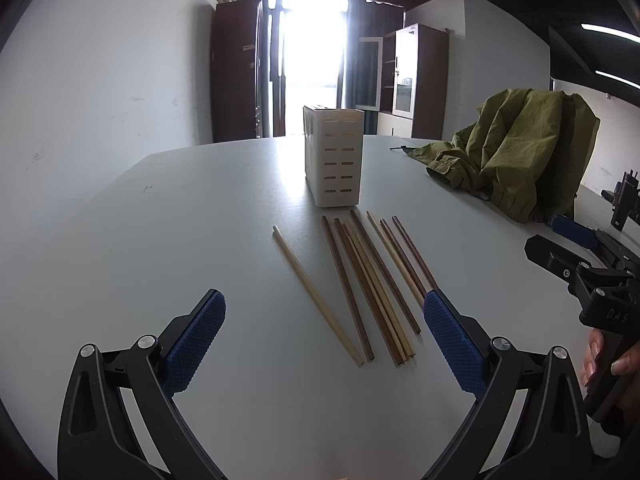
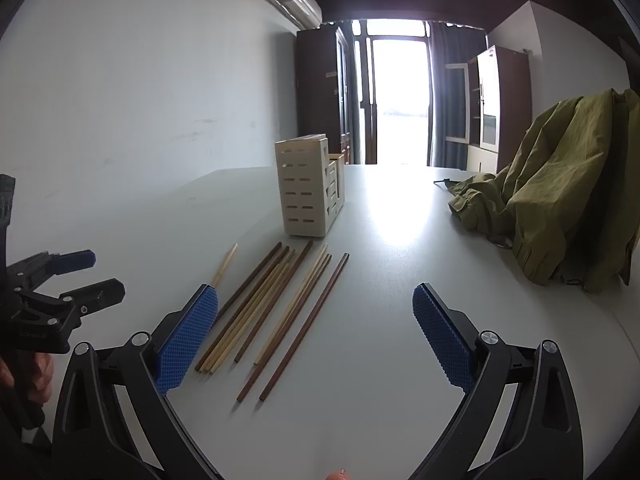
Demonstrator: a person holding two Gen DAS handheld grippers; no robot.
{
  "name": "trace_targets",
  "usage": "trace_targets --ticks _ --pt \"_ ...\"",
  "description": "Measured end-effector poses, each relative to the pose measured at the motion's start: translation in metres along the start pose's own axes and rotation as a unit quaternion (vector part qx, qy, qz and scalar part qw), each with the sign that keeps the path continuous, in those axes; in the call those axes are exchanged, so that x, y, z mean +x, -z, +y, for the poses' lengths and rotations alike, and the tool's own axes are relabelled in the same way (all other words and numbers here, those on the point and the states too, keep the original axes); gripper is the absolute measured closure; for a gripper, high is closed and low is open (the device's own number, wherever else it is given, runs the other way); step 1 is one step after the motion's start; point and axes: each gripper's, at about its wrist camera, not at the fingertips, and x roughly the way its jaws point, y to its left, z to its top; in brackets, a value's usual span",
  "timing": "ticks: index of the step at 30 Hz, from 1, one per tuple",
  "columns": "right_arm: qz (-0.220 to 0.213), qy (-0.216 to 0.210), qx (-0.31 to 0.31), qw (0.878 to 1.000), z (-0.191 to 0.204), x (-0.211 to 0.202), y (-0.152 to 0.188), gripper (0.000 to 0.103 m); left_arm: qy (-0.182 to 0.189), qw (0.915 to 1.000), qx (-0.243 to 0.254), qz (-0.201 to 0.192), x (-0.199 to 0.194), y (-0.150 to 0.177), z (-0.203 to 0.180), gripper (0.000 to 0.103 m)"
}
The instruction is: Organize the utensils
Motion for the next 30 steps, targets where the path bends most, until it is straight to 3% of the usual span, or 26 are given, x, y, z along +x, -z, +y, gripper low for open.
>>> trace_targets --ticks 30 --pt "0.007 -0.002 -0.003 1.000 0.003 0.000 0.001 0.004 -0.008 1.0000 0.005 0.003 0.005 -0.001 0.010 0.006"
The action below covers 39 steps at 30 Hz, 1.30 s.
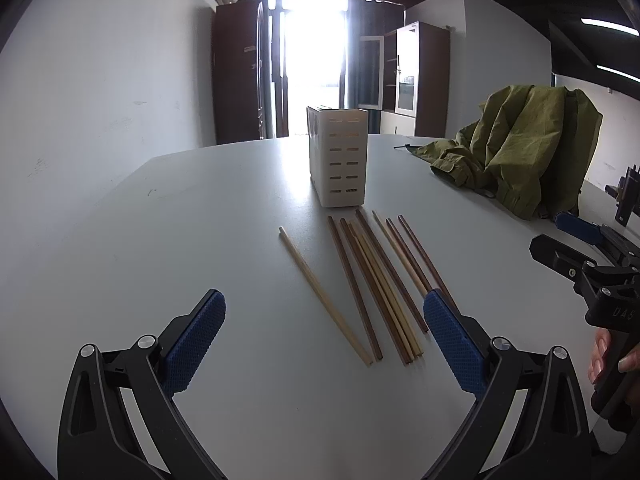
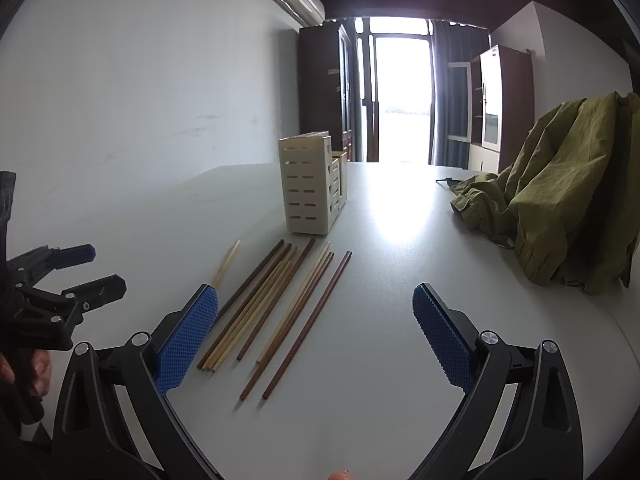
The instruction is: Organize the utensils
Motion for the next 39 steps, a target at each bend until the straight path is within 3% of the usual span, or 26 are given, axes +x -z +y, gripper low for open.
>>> trace_targets --ticks 26,39 --pt "-0.002 0.020 0.003 1.000 -0.006 0.008 -0.014 0.004 -0.022 0.9993 -0.022 0.021 0.014 -0.006 0.018 0.006" --pt "0.036 0.027 0.015 0.999 -0.017 0.037 -0.037 0.004 -0.014 0.9965 -0.063 0.054 0.039 -0.031 0.033 0.006"
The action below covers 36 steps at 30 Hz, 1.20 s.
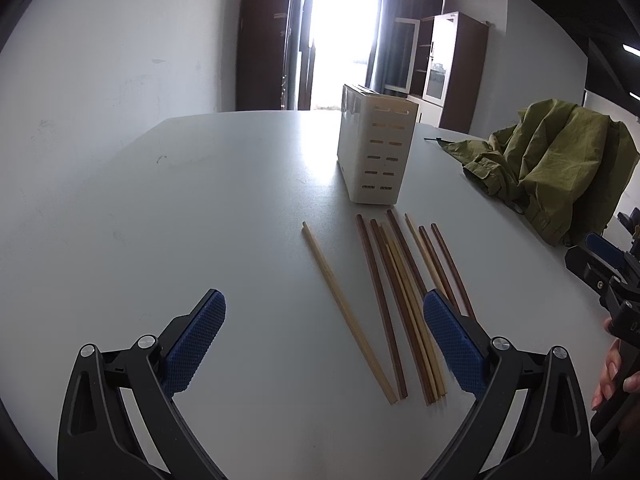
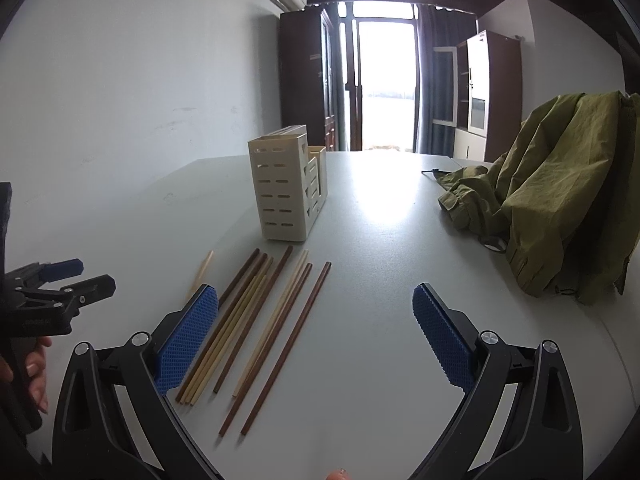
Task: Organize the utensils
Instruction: 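Move the left tool toward a light bamboo chopstick while the right tool approaches a dark brown one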
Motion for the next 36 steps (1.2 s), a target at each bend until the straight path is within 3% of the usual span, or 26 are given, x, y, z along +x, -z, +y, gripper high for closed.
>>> trace_targets --ticks 11,26,36 --pt "0.074 0.002 0.015 0.997 -0.008 0.041 -0.022 0.004 0.003 0.9988 -0.020 0.046 0.045 -0.040 0.012 0.006" --pt "0.142 0.019 0.041 0.989 -0.024 0.115 -0.044 0.004 -0.039 0.9952 0.009 0.089 0.105 -0.083 0.010 0.011" --pt "0.195 0.026 0.046 0.979 -0.025 0.160 -0.047 0.004 -0.037 0.9878 -0.005 0.151 0.150 -0.088 0.021 0.028"
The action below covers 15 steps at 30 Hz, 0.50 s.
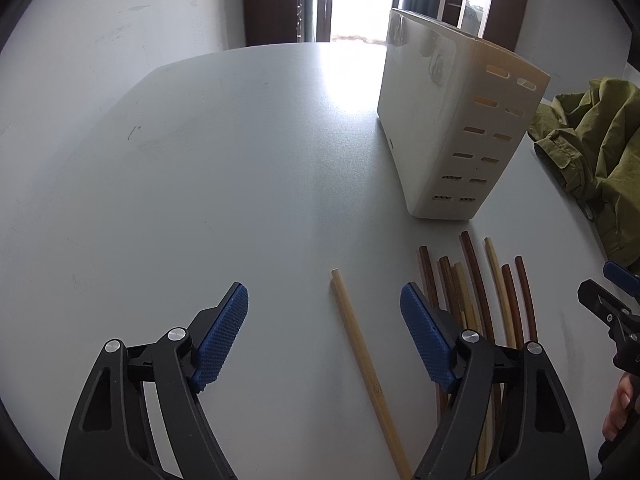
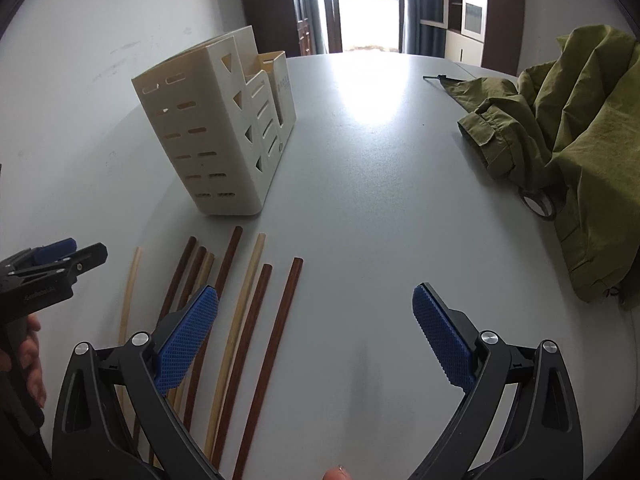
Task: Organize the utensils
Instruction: 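Move the left tool toward a light bamboo chopstick while the right tool approaches a dark brown one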
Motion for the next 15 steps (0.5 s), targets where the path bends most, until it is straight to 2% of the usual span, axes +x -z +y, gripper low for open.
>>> trace_targets --ticks 2,4,9,12,15 --pt "0.007 0.010 -0.005 1.000 0.001 0.009 -0.005 0.004 -0.002 0.9999 0.005 0.014 0.008 -0.001 -0.001 0.032" --pt "0.019 0.010 -0.001 1.000 0.001 0.017 -0.007 0.004 -0.012 0.9994 0.020 0.025 0.015 -0.001 -0.002 0.045" --pt "0.039 0.019 0.004 0.999 0.002 0.034 -0.011 0.005 0.006 0.9993 0.003 0.036 0.021 -0.004 0.006 0.045" --pt "0.052 0.015 0.002 0.998 0.006 0.041 -0.012 0.011 0.001 0.9990 0.012 0.044 0.027 -0.007 0.002 0.055" --pt "0.063 0.017 0.002 0.998 0.008 0.047 -0.013 0.013 -0.005 0.9986 0.015 0.051 0.033 -0.009 0.001 0.057"
